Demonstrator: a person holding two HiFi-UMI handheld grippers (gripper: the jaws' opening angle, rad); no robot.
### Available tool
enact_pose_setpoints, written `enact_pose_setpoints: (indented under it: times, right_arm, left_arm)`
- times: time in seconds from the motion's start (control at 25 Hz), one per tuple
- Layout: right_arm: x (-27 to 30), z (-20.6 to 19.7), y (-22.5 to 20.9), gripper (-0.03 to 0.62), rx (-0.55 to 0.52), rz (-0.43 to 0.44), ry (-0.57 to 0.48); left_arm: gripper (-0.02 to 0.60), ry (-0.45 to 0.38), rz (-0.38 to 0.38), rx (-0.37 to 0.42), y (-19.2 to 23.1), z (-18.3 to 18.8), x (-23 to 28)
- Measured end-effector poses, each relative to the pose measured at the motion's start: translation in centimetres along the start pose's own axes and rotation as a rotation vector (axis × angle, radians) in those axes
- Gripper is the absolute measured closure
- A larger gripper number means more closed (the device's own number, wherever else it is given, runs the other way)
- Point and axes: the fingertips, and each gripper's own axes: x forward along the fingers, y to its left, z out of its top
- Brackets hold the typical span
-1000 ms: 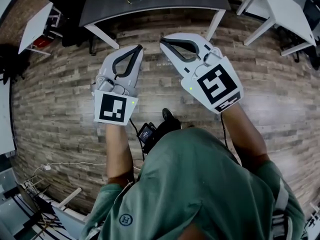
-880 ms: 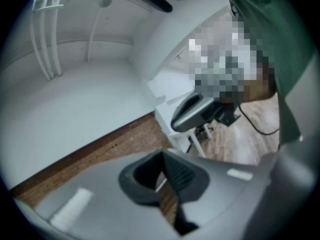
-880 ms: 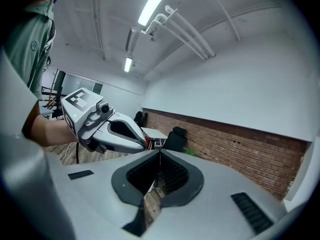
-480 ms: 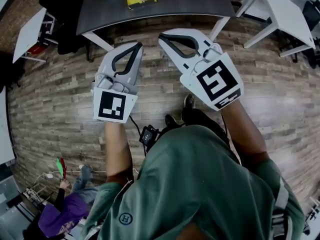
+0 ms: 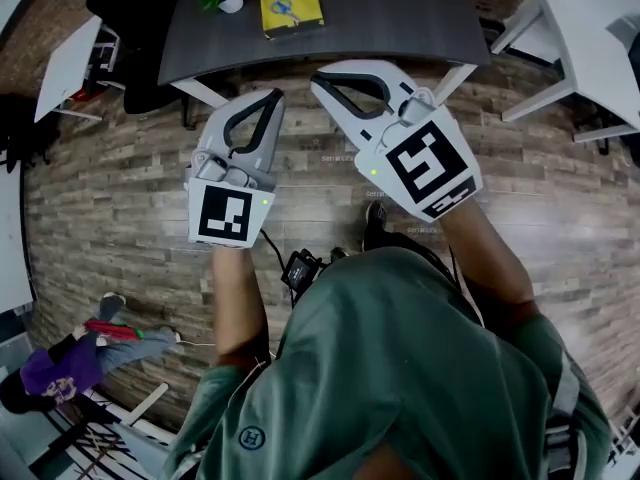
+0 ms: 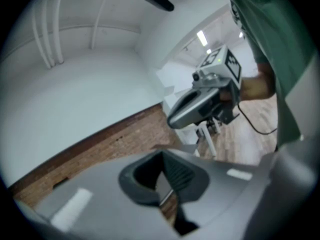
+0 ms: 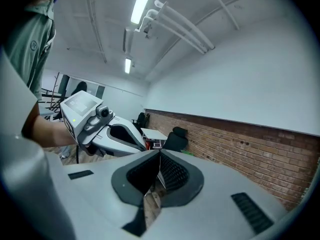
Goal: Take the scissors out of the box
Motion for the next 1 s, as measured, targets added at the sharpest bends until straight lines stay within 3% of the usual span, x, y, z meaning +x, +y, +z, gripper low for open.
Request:
enact_pose_setpoints:
  times: [0.44, 1.0]
  right_arm:
    - [2.7, -2.1, -8.0, 0.586, 0.017, 0.039, -0.018]
    - [11.1, -2.8, -12.5, 0.586, 0.035, 0.009, 0.025]
  left_arm:
    - [0.581, 0.048, 0.021, 0.007, 2.9, -0.5, 7.5]
    - [0.581, 0.022, -0.015, -0.006, 10.2, -5.4, 11.8]
